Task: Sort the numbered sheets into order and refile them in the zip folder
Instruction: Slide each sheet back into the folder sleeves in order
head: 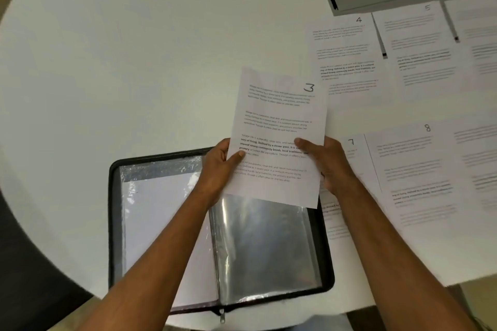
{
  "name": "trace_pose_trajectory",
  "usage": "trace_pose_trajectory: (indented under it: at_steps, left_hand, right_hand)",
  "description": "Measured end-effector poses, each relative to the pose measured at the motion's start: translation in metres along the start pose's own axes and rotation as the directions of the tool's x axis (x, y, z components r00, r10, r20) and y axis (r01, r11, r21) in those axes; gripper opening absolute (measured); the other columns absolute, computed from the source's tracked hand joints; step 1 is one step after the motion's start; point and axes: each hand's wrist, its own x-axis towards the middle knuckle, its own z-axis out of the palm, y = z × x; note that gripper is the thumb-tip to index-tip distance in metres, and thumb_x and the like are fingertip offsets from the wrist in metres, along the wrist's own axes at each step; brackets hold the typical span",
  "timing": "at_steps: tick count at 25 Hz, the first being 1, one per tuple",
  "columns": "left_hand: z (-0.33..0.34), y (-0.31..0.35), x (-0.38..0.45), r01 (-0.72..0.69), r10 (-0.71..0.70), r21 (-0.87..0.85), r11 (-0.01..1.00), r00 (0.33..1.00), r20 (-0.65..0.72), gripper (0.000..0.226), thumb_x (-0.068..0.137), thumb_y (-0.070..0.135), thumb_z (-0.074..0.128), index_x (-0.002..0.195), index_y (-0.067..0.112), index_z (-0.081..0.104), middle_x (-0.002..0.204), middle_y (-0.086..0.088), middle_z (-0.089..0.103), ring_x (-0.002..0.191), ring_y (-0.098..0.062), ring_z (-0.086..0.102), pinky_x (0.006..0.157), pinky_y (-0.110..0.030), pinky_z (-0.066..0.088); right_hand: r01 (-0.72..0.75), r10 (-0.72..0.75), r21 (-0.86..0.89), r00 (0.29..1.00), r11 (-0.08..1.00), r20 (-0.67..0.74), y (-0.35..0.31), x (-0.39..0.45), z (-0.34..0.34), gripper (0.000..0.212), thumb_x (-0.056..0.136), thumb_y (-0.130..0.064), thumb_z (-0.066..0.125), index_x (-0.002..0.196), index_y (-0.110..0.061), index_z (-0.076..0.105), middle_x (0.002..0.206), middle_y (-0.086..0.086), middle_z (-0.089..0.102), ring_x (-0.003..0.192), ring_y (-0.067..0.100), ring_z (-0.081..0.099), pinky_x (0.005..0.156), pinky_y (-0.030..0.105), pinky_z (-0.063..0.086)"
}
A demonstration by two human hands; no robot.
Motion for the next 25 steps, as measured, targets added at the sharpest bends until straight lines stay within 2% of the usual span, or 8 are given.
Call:
trace_pose_trajectory:
  at_steps: [2,4,7,9,13,17,19,25]
  left_hand:
    - [-0.006,-0.012,-0.004,-0.145,0.148,0.201,0.969,0.989,0.002,0.028,0.103,0.021,0.060,0.130,0.016,0.065,0.120,0.005,0.074,0.106,-0.011,0.071,0.089,-0.028,0.057]
    - [-0.013,-0.031,-0.002,-0.295,0.329,0.482,0.825,0.944,0.016,0.029,0.103,0.019,0.053,0.128,0.012,0.065,0.120,0.001,0.071,0.111,-0.019,0.068,0.093,-0.031,0.053]
    - [-0.015,-0.061,-0.001,-0.232,0.414,0.872,0.430,0.909,0.038,0.043,0.096,0.009,0.056,0.138,0.003,0.056,0.138,-0.019,0.057,0.125,-0.039,0.053,0.104,-0.049,0.046]
    - [-0.013,-0.073,-0.005,-0.204,0.409,0.928,0.312,0.910,0.063,0.048,0.095,0.009,0.059,0.142,0.001,0.051,0.148,-0.025,0.047,0.132,-0.043,0.045,0.103,-0.053,0.044]
    - [-0.017,-0.076,-0.008,-0.238,0.433,0.933,0.271,0.895,0.102,0.039,0.095,0.010,0.063,0.133,0.003,0.059,0.147,-0.026,0.049,0.132,-0.043,0.045,0.100,-0.051,0.044]
    - [-0.021,-0.067,-0.003,-0.284,0.500,0.926,0.248,0.856,0.129,0.010,0.086,0.003,0.071,0.090,0.010,0.067,0.108,-0.013,0.065,0.096,-0.035,0.059,0.074,-0.042,0.047]
    - [-0.023,-0.064,0.000,-0.298,0.490,0.927,0.227,0.858,0.155,0.017,0.077,-0.001,0.072,0.080,0.013,0.062,0.095,-0.008,0.063,0.086,-0.031,0.056,0.068,-0.037,0.040]
    - [-0.030,-0.055,0.007,-0.364,0.454,0.902,0.234,0.861,0.229,0.022,0.077,0.004,0.067,0.080,0.023,0.055,0.093,0.006,0.059,0.093,-0.023,0.058,0.086,-0.036,0.025]
  right_hand:
    - [0.044,-0.045,-0.054,0.999,0.998,-0.027,0.013,-0.010,-0.002,0.027,0.089,-0.019,0.080,0.115,-0.021,0.073,0.106,-0.004,0.079,0.096,0.017,0.076,0.081,0.033,0.061]
    - [0.056,-0.065,-0.102,0.994,0.993,-0.091,0.021,-0.018,-0.004,0.024,0.091,-0.022,0.078,0.113,-0.025,0.072,0.105,-0.007,0.078,0.096,0.015,0.075,0.083,0.033,0.061]
    - [0.070,-0.117,-0.260,0.979,0.963,-0.169,0.031,-0.029,-0.006,0.028,0.094,-0.029,0.075,0.121,-0.025,0.069,0.106,-0.011,0.074,0.096,0.013,0.072,0.085,0.033,0.060]
    - [0.069,-0.131,-0.324,0.976,0.944,-0.173,0.035,-0.034,-0.008,0.032,0.096,-0.030,0.073,0.126,-0.021,0.068,0.110,-0.008,0.073,0.097,0.012,0.070,0.086,0.032,0.058]
    - [-0.001,-0.053,-0.416,0.992,0.909,-0.119,0.041,-0.040,-0.016,0.038,0.095,-0.027,0.074,0.131,-0.017,0.067,0.119,-0.001,0.072,0.102,0.017,0.069,0.088,0.030,0.056]
    - [0.066,-0.175,-0.456,0.964,0.888,-0.201,0.037,-0.047,-0.023,0.034,0.097,-0.028,0.071,0.129,-0.015,0.069,0.114,-0.001,0.073,0.099,0.016,0.070,0.084,0.028,0.056]
    - [0.125,-0.232,-0.369,0.937,0.921,-0.261,0.029,-0.050,-0.022,0.030,0.097,-0.029,0.072,0.125,-0.018,0.069,0.110,-0.006,0.074,0.097,0.011,0.071,0.084,0.027,0.058]
    - [0.196,-0.150,0.100,0.924,0.976,-0.352,0.009,-0.043,0.003,0.033,0.094,-0.023,0.076,0.125,-0.013,0.070,0.112,-0.001,0.076,0.095,0.007,0.073,0.081,0.027,0.062]
